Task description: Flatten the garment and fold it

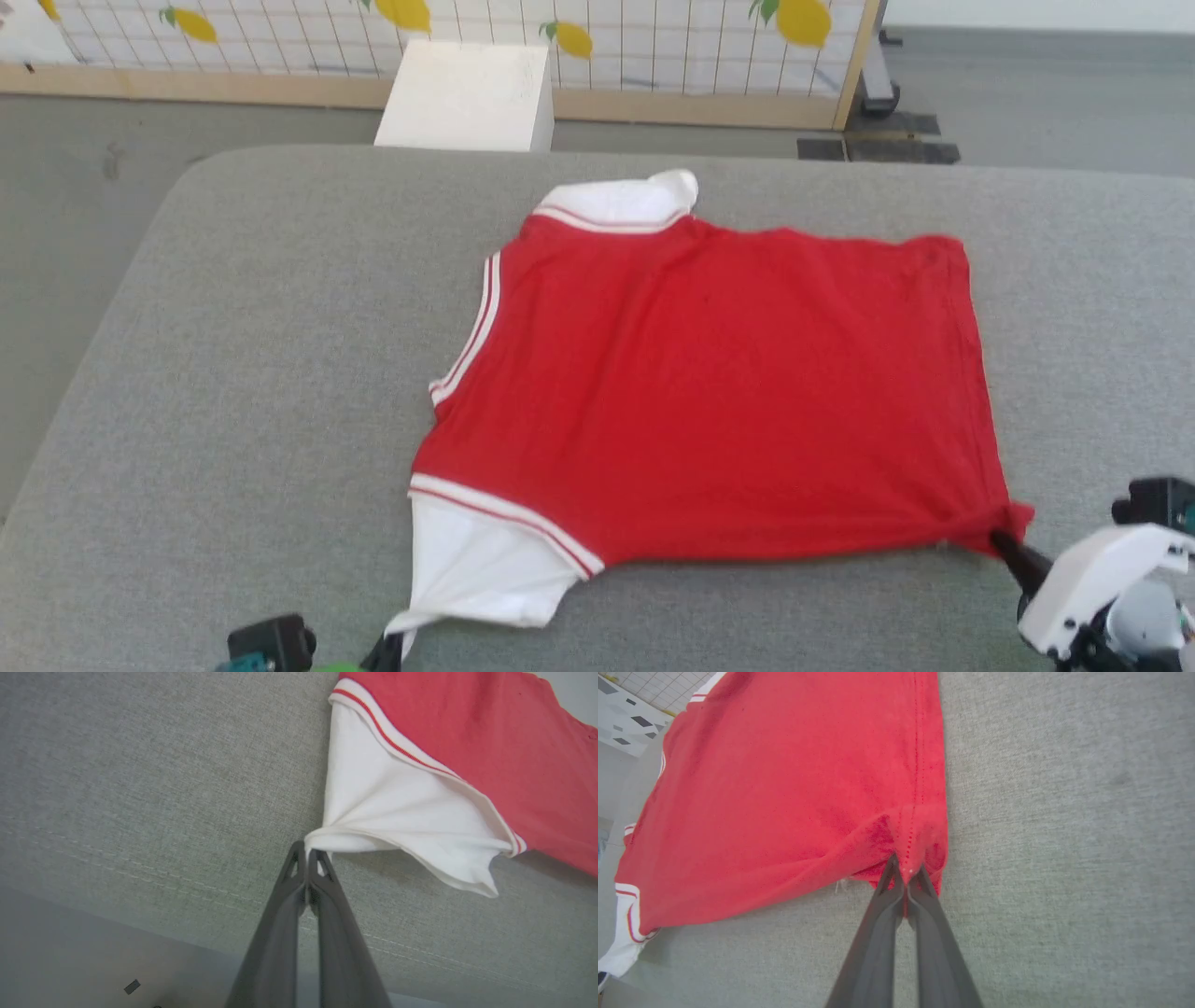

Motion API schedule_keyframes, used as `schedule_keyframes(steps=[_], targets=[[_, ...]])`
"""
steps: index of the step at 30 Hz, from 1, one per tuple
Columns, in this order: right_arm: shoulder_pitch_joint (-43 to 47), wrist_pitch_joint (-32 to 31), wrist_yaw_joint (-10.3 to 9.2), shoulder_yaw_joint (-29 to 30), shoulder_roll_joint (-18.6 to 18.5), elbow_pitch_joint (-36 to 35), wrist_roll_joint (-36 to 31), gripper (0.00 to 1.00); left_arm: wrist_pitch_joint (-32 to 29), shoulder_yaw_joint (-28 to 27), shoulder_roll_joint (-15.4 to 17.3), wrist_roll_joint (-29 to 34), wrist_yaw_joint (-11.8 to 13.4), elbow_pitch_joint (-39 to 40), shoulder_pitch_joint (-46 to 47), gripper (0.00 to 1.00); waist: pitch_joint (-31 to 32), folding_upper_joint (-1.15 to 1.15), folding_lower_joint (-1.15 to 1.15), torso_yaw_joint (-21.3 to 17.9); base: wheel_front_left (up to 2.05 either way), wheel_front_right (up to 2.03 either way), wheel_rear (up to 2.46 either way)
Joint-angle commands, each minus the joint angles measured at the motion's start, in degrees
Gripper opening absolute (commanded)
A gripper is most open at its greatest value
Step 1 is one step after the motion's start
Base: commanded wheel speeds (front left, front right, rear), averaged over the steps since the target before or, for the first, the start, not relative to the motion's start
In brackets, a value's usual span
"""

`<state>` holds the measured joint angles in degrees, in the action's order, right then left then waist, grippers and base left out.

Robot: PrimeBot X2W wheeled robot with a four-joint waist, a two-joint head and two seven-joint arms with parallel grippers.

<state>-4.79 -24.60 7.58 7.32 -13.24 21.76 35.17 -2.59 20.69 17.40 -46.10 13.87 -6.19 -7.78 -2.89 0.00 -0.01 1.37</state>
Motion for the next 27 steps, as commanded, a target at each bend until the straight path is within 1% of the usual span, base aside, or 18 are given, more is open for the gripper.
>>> schedule_keyframes(steps=[1, 4, 8, 11, 15, 19, 23, 26, 27], targets=[[1.10, -0.38, -0.09, 0.44, 0.10, -0.56, -0.48, 0.00, -0.14, -0.45, 0.72, -0.70, 0.79, 0.72, -1.39, 0.00, 0.92, 0.00, 0.01, -0.37, 0.00, 0.00, 0.00], [3.57, -1.30, -0.09, 1.27, 1.04, -1.61, -1.10, 0.00, -0.48, -0.61, 1.03, -1.16, 1.69, 2.50, -3.98, 0.00, 1.29, 0.00, 0.01, -0.60, 0.00, 0.00, 0.00], [5.17, -2.24, -0.09, 2.11, 2.12, -2.95, -1.87, 0.00, -0.21, -0.66, 0.91, -1.36, 2.22, 4.43, -5.31, 0.00, 1.76, 0.00, 0.01, -0.85, 0.00, 0.00, 0.00], [5.27, -2.72, -0.09, 2.13, 2.49, -4.43, -2.92, 0.00, 0.23, -0.76, 1.12, -0.91, 2.35, 5.83, -4.82, 0.00, 1.79, 0.00, 0.01, -1.06, 0.00, 0.00, 0.00], [4.11, -3.87, -0.09, 1.53, 2.13, -7.39, -4.36, 0.00, 0.33, -0.73, 2.26, 0.65, 2.33, 8.35, -2.21, 0.00, 1.25, 0.00, 0.01, -1.42, 0.00, 0.00, 0.00], [1.31, -6.41, -0.09, 1.12, 0.94, -10.11, -5.94, 0.00, -0.85, -0.31, 3.81, 2.82, 2.08, 11.17, 3.11, 0.00, -0.28, 0.00, 0.01, -1.84, 0.00, 0.00, 0.00], [-2.16, -9.71, -0.09, 1.05, -0.07, -11.45, -7.47, 0.00, -3.81, 0.94, 5.25, 5.04, 1.49, 12.35, 10.08, 0.00, -2.68, 0.00, 0.01, -1.89, 0.00, 0.00, 0.00], [-5.55, -12.51, -0.09, 1.20, -0.43, -12.19, -8.23, 0.00, -6.23, 1.75, 6.10, 6.36, 0.15, 11.54, 17.04, 0.00, -5.44, 0.00, 0.01, -1.76, 0.00, 0.00, 0.00], [-9.18, -15.38, -0.09, 1.14, -0.69, -12.46, -9.32, 0.00, -8.20, 2.34, 6.59, 7.39, -1.47, 9.22, 24.18, 0.00, -8.68, 0.00, 0.01, -1.85, 0.00, 0.00, 0.00]])
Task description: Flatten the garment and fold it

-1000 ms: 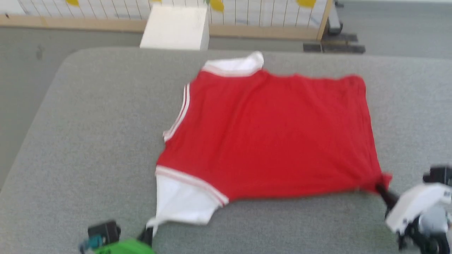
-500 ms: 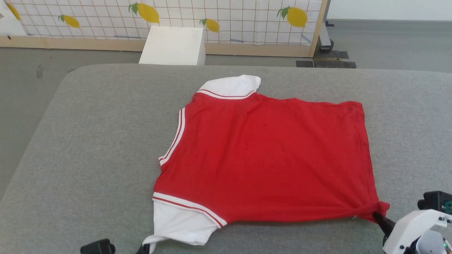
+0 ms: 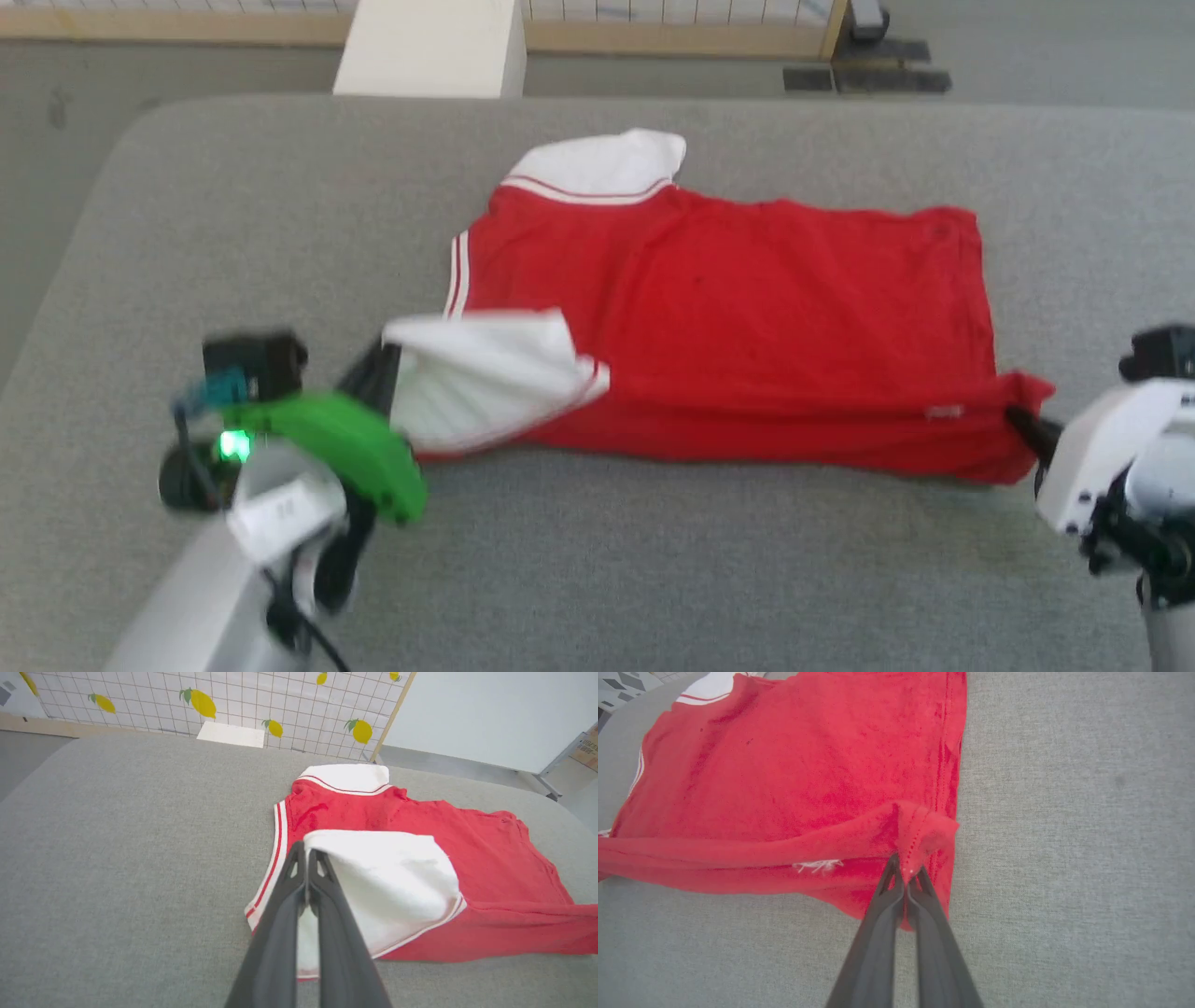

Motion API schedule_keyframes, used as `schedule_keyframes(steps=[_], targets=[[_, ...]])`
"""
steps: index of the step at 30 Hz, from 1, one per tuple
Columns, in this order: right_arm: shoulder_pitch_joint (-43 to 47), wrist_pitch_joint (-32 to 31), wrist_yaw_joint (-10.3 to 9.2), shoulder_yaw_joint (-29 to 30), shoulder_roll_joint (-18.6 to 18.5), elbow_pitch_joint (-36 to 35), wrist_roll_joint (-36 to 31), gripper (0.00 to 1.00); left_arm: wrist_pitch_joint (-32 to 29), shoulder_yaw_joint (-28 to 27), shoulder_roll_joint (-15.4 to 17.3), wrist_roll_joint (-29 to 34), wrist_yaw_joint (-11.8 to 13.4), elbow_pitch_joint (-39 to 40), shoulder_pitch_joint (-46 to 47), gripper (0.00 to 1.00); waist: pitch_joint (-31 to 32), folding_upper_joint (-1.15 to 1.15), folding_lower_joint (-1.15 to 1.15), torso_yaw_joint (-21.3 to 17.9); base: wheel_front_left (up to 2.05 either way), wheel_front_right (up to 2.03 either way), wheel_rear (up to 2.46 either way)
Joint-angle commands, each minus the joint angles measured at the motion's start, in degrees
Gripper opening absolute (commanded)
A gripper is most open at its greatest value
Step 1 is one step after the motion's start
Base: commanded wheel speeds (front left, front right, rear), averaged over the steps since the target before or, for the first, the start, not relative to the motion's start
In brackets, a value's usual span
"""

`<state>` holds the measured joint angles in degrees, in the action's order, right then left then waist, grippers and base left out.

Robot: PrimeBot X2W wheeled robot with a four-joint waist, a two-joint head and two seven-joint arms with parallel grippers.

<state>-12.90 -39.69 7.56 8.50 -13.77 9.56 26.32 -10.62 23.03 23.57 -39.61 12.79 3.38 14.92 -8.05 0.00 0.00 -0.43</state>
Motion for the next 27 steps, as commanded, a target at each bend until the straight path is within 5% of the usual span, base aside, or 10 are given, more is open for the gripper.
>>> schedule_keyframes(steps=[1, 12, 25, 27], targets=[[-2.11, -0.86, -0.08, -0.12, -0.24, -0.29, -0.81, 0.00, -0.50, 0.19, 0.37, 1.21, -0.86, -1.16, 3.47, 0.00, -4.29, 0.00, 0.00, -0.04, 0.00, 0.00, 0.00], [-12.06, -9.32, -0.08, -0.70, -0.40, 3.02, -5.30, 0.00, -3.31, 3.12, -2.73, 3.30, -5.57, -15.72, 22.46, 0.00, -14.02, 0.00, 0.00, -0.92, 0.00, 0.00, 0.00], [-16.43, -14.01, -0.08, -5.19, -1.13, 7.74, -6.15, 0.00, -3.32, 4.87, -5.93, 3.17, -6.94, -30.31, 27.64, 0.00, -17.99, 0.00, 0.00, -1.80, 0.00, 0.00, 0.00], [-16.24, -14.02, -0.08, -5.13, -0.84, 7.97, -5.49, 0.49, -2.85, 4.88, -6.27, 2.91, -7.20, -31.93, 27.72, 0.67, -17.05, 0.00, 0.00, -1.77, 0.00, 0.00, 0.00]])
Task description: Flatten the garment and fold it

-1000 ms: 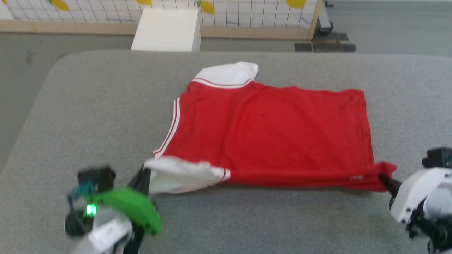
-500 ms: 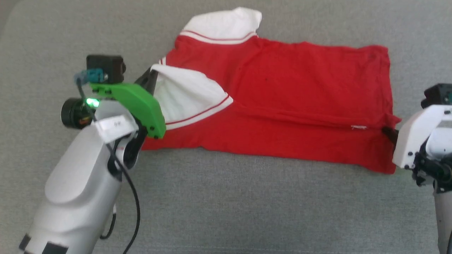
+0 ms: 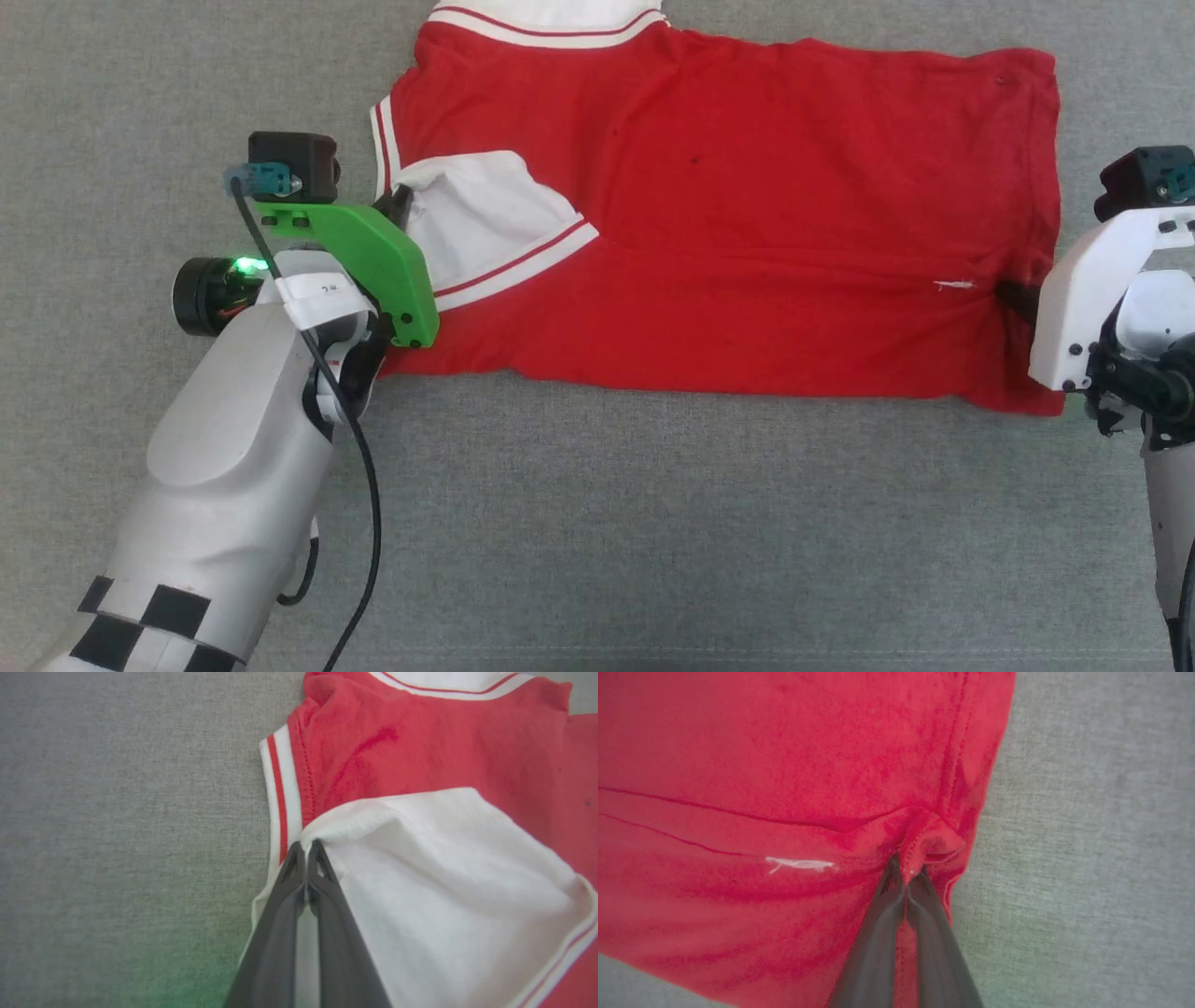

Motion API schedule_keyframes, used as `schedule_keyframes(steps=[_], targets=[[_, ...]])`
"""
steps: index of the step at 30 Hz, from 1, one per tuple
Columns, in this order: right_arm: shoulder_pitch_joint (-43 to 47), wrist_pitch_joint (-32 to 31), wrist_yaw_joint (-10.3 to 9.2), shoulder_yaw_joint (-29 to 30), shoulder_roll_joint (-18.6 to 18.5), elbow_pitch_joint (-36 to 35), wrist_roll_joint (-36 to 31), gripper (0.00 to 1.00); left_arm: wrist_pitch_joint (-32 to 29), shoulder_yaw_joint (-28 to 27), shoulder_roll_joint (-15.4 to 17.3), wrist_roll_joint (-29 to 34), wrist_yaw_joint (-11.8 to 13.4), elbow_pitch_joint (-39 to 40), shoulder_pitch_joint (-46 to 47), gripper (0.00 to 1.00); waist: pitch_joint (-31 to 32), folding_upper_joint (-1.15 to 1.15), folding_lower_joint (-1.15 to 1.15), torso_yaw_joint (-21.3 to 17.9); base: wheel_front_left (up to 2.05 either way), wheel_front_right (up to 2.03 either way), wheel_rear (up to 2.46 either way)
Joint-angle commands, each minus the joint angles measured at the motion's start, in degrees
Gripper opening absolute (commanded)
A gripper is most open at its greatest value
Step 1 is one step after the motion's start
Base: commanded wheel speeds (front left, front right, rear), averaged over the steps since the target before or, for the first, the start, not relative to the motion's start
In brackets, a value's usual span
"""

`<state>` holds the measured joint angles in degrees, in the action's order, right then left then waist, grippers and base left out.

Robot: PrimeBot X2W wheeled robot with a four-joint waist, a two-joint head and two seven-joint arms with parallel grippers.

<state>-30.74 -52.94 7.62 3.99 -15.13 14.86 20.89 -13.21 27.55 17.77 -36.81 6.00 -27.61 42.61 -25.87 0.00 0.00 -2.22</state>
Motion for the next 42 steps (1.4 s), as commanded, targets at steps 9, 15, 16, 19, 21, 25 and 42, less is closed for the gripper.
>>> schedule_keyframes(steps=[9, 15, 16, 19, 21, 25, 42], targets=[[4.87, 6.00, -0.13, 4.78, 1.64, -0.09, 4.37, 1.00, 4.54, -2.53, 0.31, -1.51, 0.14, -1.97, -0.88, 1.00, 10.59, 0.00, 0.00, 0.82, 0.00, 0.00, 0.00], [10.13, 15.83, -0.13, 7.80, 3.37, -5.87, 6.28, 1.00, 12.07, -5.43, 1.85, -2.20, 0.85, 3.09, -6.55, 1.00, 16.99, 0.00, 0.00, 0.99, 0.00, 0.00, 0.00], [11.20, 17.80, -0.13, 7.93, 3.41, -6.75, 6.46, 1.00, 13.67, -5.66, 2.09, -1.99, 0.96, 4.18, -8.01, 1.00, 17.81, 0.00, 0.00, 1.03, 0.00, 0.00, 0.00], [15.43, 24.67, -0.13, 7.67, 3.22, -9.39, 6.31, 1.00, 19.59, -6.45, 2.75, -1.26, 1.50, 7.91, -13.91, 1.00, 19.90, 0.00, 0.00, 1.18, 0.00, 0.00, 0.00], [18.19, 29.14, -0.13, 7.28, 3.04, -10.48, 5.66, 1.00, 23.25, -6.63, 3.05, -0.72, 1.57, 9.88, -17.89, 1.00, 20.89, 0.00, 0.00, 1.28, 0.00, 0.00, 0.00], [23.36, 36.84, -0.13, 6.53, 2.09, -10.91, 3.35, 1.00, 26.54, -6.41, 3.19, 0.86, 2.63, 12.38, -25.17, 1.00, 22.24, 0.00, 0.00, 1.79, 0.00, 0.00, 0.00], [32.27, 42.76, -0.13, 6.17, 3.97, -7.52, 1.14, 1.00, 28.09, -5.24, 2.15, 4.65, 4.27, 13.84, -36.13, 1.00, 24.31, 0.00, 0.00, 2.65, 0.00, 0.00, 0.00]])
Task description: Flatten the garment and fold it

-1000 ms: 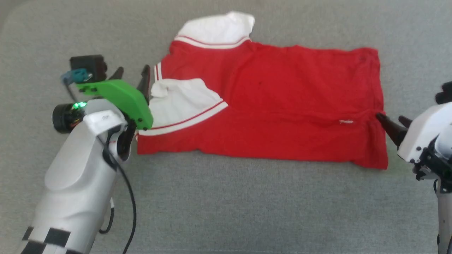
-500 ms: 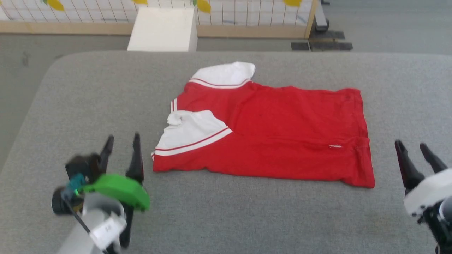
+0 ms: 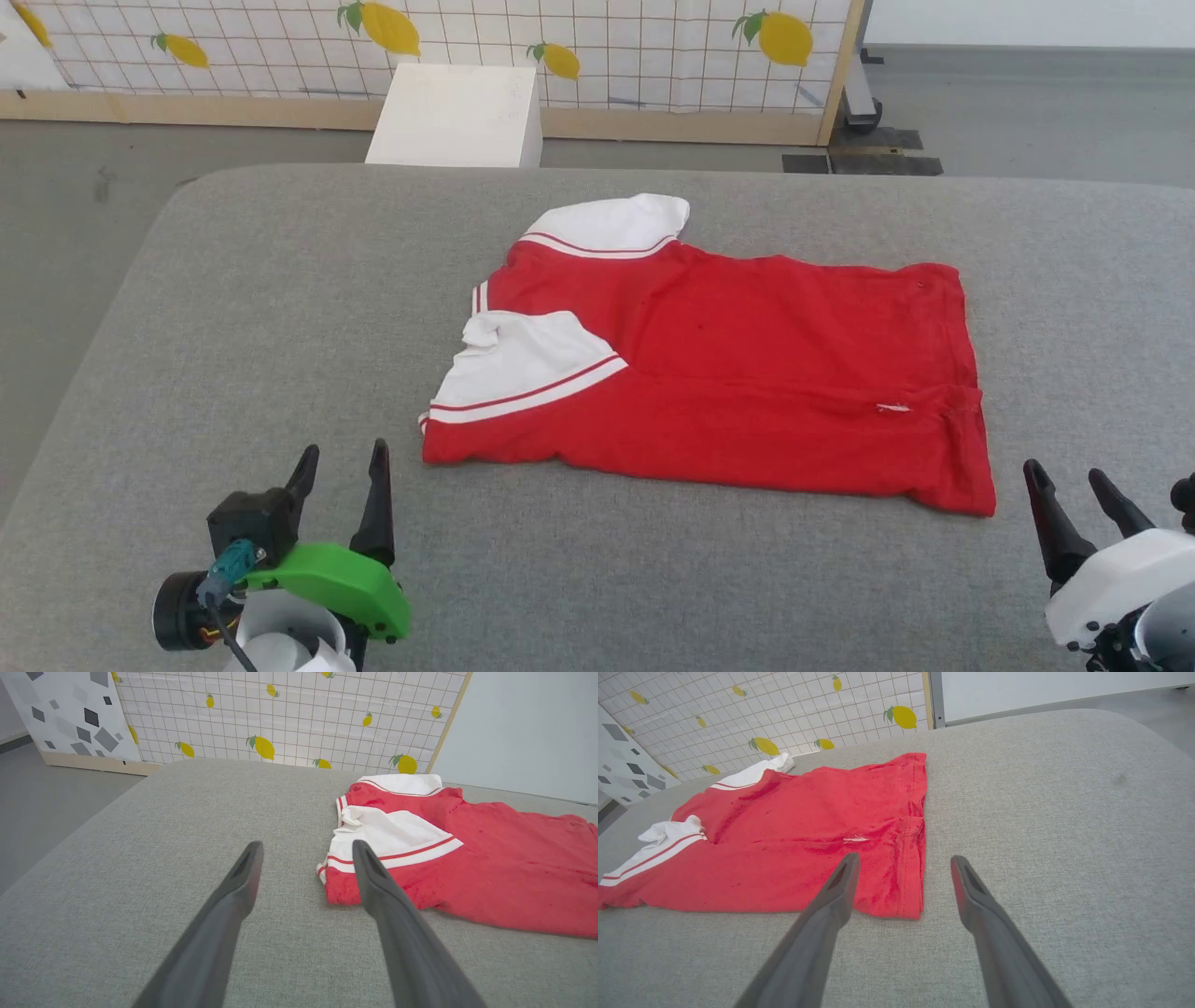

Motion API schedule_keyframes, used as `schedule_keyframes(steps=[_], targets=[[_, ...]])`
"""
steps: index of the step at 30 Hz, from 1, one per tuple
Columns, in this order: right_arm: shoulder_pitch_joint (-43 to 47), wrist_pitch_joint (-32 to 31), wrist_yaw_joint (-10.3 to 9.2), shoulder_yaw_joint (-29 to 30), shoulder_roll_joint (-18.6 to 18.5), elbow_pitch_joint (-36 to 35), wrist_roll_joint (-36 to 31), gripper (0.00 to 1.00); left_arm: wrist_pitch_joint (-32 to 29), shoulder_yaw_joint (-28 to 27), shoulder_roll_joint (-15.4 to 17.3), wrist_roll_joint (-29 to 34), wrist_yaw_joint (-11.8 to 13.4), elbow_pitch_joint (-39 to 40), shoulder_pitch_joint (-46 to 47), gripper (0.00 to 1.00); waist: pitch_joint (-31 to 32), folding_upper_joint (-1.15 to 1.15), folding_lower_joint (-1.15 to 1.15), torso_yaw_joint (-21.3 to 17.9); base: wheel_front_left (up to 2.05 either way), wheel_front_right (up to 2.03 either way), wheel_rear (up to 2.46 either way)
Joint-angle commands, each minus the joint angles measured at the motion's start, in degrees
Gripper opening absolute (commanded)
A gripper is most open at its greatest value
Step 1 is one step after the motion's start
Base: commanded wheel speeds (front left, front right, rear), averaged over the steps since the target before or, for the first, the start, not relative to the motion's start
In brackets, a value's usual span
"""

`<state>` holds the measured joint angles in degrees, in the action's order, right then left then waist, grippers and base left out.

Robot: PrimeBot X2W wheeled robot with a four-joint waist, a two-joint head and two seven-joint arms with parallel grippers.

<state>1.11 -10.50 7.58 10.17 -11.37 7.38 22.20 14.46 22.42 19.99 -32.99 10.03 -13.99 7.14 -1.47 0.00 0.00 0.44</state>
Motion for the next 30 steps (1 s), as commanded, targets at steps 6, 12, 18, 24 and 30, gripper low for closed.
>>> schedule_keyframes(steps=[6, 12, 18, 24, 30], targets=[[-0.37, -0.38, -0.09, 0.44, 0.14, -0.88, -0.13, 1.00, -1.32, 1.07, 0.59, 1.67, -0.52, 0.34, 1.52, 1.00, -1.39, 0.00, 0.00, -0.08, 0.00, 0.00, 0.00], [-1.87, -1.45, -0.09, 0.99, 0.03, -1.84, -0.09, 1.00, -13.15, 3.06, 1.10, -0.52, -2.92, -0.80, 9.26, 1.00, -4.38, 0.00, 0.00, 0.28, 0.00, 0.00, 0.00], [-3.52, -2.55, -0.09, 0.84, -0.24, -2.49, 0.09, 1.00, -34.27, 4.96, 1.42, -3.68, -1.02, -5.25, 19.17, 1.00, -7.87, 0.00, 0.00, 0.12, 0.00, 0.00, 0.00], [-5.16, -2.94, -0.09, 0.41, -0.37, -2.73, 0.37, 1.00, -49.65, 7.66, 1.39, -4.49, 1.23, -7.89, 25.35, 1.00, -11.26, 0.00, 0.00, -1.08, 0.00, 0.00, 0.00], [-7.01, -2.82, -0.09, -0.06, -0.40, -2.68, 0.66, 1.00, -53.49, 9.26, 1.45, -3.72, 2.03, -9.77, 27.21, 1.00, -14.25, 0.00, 0.00, -2.48, 0.00, 0.00, 0.00]])
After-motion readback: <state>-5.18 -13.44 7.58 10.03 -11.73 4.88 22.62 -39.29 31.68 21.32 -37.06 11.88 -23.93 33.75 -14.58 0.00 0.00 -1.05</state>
